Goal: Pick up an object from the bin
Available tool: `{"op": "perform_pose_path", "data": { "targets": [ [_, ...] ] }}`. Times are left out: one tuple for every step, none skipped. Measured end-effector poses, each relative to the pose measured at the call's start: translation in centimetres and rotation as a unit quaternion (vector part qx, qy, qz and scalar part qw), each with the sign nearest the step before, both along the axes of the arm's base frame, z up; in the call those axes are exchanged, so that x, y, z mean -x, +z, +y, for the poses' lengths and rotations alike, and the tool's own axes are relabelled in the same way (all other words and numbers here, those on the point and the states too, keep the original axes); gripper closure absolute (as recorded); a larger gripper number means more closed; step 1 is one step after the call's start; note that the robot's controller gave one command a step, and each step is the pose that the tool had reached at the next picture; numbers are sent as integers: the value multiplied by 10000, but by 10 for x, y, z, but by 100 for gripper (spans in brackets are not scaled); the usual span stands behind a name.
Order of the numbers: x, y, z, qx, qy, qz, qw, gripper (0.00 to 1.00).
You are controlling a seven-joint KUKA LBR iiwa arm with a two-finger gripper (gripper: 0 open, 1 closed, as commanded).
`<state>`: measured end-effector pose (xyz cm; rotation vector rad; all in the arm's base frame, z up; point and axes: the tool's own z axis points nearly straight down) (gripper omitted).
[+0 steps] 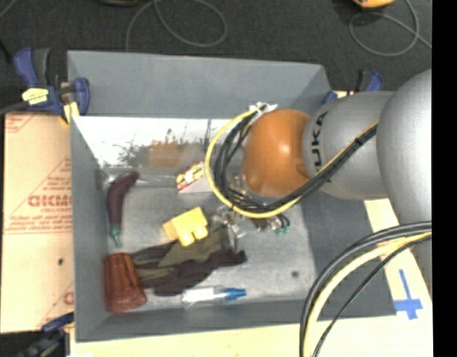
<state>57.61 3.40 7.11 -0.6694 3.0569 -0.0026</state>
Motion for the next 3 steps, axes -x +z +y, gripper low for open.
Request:
{"op": "perform_pose_path", "data": {
  "targets": [
    [-2,45,-2,1,-44,30,10000,100],
    [-17,69,5,-3,-87,-68,9999,100],
    [8,145,-6,0,-218,14,9998,100]
  ]
}}
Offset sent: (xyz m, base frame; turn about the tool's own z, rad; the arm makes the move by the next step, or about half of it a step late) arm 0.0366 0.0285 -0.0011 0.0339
